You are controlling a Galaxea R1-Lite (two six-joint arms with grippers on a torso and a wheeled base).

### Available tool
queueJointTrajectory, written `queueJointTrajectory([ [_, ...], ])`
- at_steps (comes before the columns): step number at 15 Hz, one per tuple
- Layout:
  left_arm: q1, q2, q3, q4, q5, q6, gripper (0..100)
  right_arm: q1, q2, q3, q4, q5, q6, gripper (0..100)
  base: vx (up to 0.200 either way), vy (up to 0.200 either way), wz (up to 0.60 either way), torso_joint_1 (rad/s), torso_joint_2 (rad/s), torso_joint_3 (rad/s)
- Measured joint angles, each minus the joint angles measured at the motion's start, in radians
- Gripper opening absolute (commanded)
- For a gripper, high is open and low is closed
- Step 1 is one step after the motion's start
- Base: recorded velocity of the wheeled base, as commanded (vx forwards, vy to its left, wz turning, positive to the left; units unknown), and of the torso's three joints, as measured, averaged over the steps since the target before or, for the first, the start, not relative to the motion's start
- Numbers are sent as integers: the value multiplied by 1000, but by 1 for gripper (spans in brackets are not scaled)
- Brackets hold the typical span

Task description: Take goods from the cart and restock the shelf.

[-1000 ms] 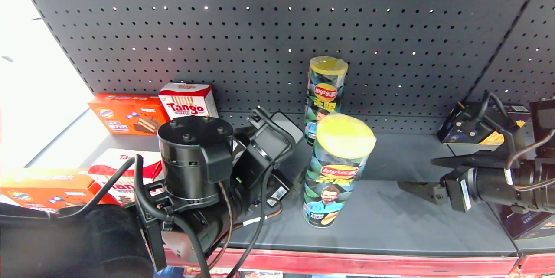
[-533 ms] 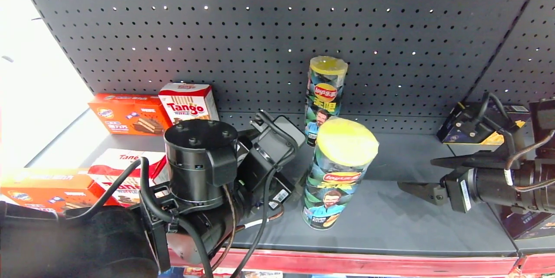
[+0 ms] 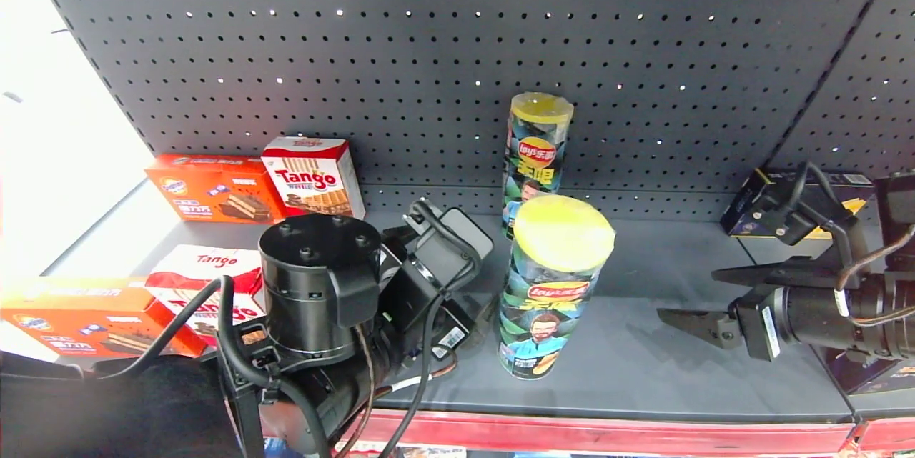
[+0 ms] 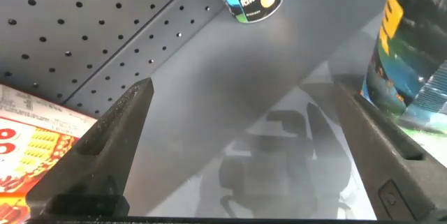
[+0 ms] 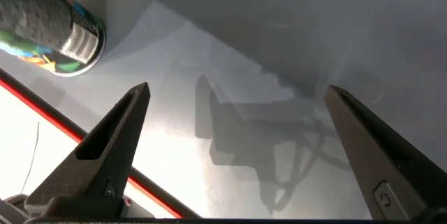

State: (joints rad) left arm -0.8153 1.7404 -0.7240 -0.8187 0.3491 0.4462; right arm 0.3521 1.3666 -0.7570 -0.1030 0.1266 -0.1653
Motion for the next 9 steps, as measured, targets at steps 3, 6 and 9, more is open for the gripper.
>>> queueJointTrajectory([
  [3, -22, 1, -6, -1, 0, 0, 100, -1, -6, 2, 0, 0, 0, 100, 0, 0, 0, 0, 0, 0],
  [6, -32, 12, -11, -1, 0, 0, 100, -2, -9, 4, 0, 0, 0, 100, 0, 0, 0, 0, 0, 0],
  [9, -31, 14, -4, -3, 0, 0, 100, -2, -9, 4, 0, 0, 0, 100, 0, 0, 0, 0, 0, 0],
])
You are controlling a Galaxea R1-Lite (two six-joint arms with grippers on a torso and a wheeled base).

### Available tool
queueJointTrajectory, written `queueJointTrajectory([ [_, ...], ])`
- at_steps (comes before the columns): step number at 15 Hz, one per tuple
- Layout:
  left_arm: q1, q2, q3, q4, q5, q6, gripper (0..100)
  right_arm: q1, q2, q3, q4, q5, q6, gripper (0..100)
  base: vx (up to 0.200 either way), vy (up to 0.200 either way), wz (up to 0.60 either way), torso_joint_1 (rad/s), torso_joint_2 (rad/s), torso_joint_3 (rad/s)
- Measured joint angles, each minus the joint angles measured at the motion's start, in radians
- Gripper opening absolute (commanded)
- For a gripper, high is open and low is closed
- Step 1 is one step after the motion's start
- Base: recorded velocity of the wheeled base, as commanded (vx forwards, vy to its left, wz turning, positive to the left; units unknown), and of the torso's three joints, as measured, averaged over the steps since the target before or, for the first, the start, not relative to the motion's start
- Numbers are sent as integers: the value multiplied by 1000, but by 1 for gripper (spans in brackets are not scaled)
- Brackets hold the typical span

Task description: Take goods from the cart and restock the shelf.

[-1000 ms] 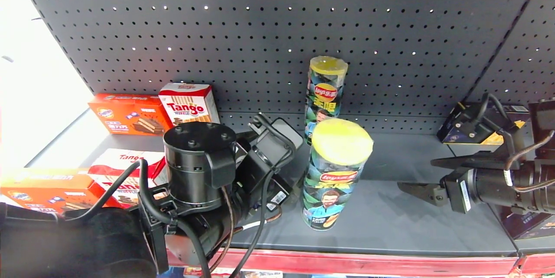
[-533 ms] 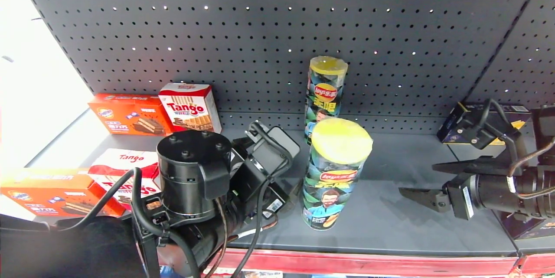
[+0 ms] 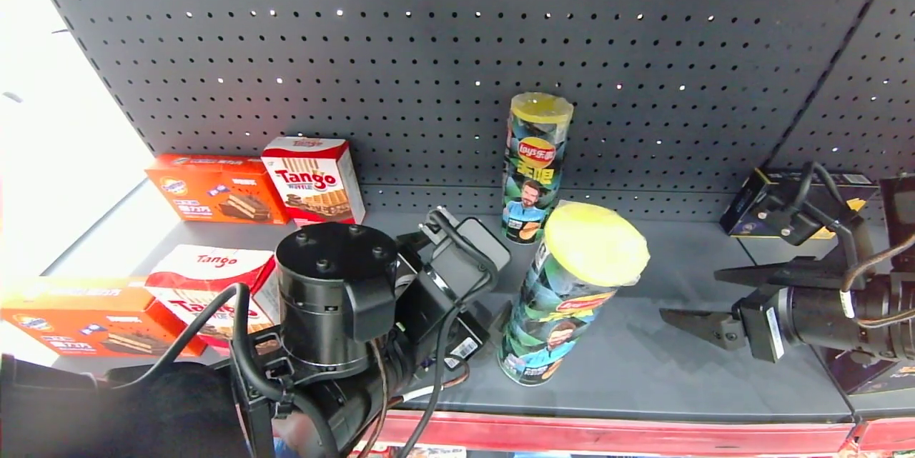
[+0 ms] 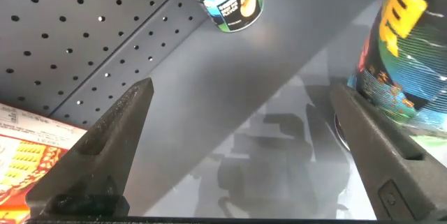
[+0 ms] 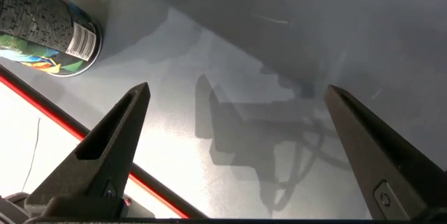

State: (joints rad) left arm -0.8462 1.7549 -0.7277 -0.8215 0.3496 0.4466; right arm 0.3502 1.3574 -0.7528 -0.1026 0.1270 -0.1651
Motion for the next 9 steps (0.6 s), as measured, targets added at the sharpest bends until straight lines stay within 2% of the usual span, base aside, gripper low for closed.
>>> queueJointTrajectory([
  [5, 29, -2, 25, 0, 1, 0, 100, 13, -3, 0, 0, 3, 0, 100, 0, 0, 0, 0, 0, 0],
  [9, 58, -13, 39, 1, 9, 0, 100, 88, -28, 35, 3, 29, 0, 100, 0, 0, 0, 0, 0, 0],
])
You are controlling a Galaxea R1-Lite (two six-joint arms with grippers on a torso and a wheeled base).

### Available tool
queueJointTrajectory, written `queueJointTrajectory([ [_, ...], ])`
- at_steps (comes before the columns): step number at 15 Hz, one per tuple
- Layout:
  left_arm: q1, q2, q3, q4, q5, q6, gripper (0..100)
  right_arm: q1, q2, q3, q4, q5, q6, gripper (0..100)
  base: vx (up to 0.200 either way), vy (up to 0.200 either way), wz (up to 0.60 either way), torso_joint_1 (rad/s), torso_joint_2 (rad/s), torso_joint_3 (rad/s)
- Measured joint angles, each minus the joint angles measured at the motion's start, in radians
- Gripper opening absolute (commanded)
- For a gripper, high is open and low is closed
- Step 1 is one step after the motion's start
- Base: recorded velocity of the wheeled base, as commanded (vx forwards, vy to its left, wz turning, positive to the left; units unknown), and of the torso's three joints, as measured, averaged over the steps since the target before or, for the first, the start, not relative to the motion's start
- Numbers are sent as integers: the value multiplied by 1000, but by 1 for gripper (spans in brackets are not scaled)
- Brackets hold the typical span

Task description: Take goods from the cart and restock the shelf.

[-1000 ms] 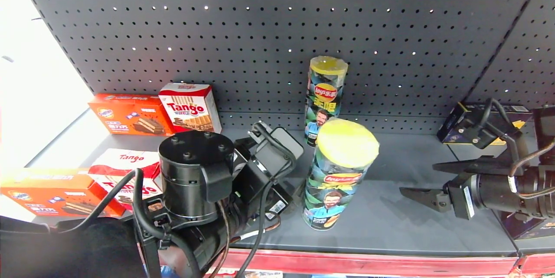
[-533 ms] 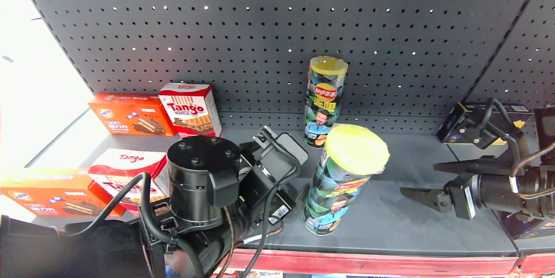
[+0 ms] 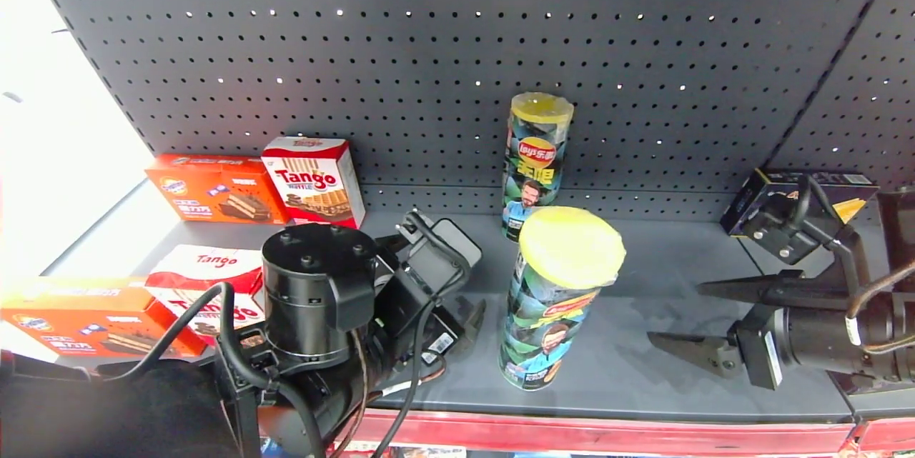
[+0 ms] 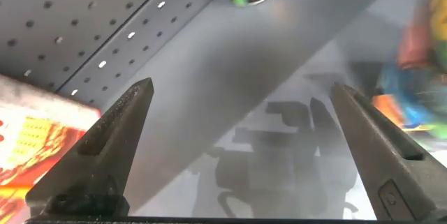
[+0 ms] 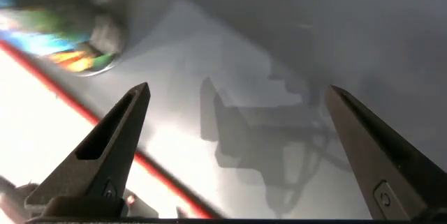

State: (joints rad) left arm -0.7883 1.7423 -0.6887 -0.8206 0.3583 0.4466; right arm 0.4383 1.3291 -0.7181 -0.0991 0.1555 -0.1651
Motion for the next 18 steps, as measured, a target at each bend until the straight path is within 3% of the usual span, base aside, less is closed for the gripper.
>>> queueJointTrajectory([
  [4, 5, -66, 79, 1, 3, -7, 100, 119, -57, 53, 7, 42, 13, 100, 0, 0, 0, 0, 0, 0],
  [8, 20, -105, 98, 2, 5, -9, 100, 216, -76, 36, 2, 45, 61, 100, 0, 0, 0, 0, 0, 0],
  [15, 19, -114, 90, 1, 2, -14, 100, 264, -14, -40, 0, 8, 59, 100, 0, 0, 0, 0, 0, 0],
  [18, -14, -126, 74, 10, -1, -13, 100, 262, 2, -37, 0, 2, 58, 100, 0, 0, 0, 0, 0, 0],
])
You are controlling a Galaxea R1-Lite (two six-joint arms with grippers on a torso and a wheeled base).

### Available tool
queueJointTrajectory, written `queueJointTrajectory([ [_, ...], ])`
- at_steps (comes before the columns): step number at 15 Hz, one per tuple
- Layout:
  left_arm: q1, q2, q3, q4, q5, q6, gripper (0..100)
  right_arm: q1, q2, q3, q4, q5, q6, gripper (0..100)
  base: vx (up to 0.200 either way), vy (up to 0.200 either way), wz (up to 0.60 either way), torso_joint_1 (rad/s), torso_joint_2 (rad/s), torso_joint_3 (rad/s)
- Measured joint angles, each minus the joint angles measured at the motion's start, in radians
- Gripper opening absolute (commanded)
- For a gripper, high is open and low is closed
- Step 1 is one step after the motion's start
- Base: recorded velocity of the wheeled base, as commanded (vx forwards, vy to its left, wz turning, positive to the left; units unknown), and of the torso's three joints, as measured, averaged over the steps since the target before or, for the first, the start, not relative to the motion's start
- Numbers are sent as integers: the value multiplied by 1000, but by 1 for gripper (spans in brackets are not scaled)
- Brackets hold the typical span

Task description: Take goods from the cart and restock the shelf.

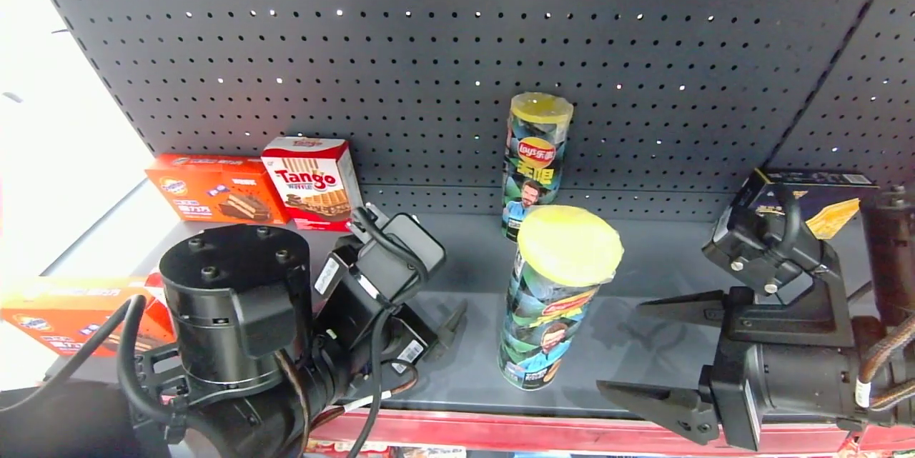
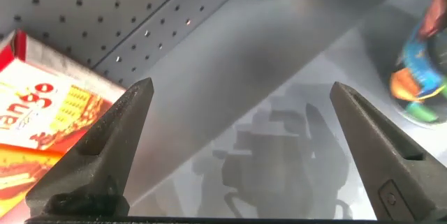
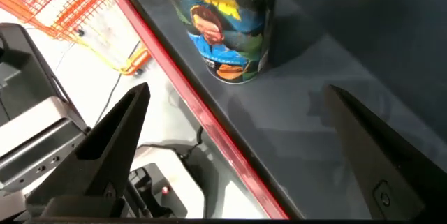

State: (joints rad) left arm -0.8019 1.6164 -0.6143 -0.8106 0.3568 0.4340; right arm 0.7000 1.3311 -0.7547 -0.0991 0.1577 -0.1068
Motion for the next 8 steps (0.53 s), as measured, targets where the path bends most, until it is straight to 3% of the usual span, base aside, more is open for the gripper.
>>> queueJointTrajectory([
  [8, -86, -90, 37, 5, -17, 3, 100, -130, 35, -17, -1, 3, 2, 100, 0, 0, 0, 0, 0, 0],
])
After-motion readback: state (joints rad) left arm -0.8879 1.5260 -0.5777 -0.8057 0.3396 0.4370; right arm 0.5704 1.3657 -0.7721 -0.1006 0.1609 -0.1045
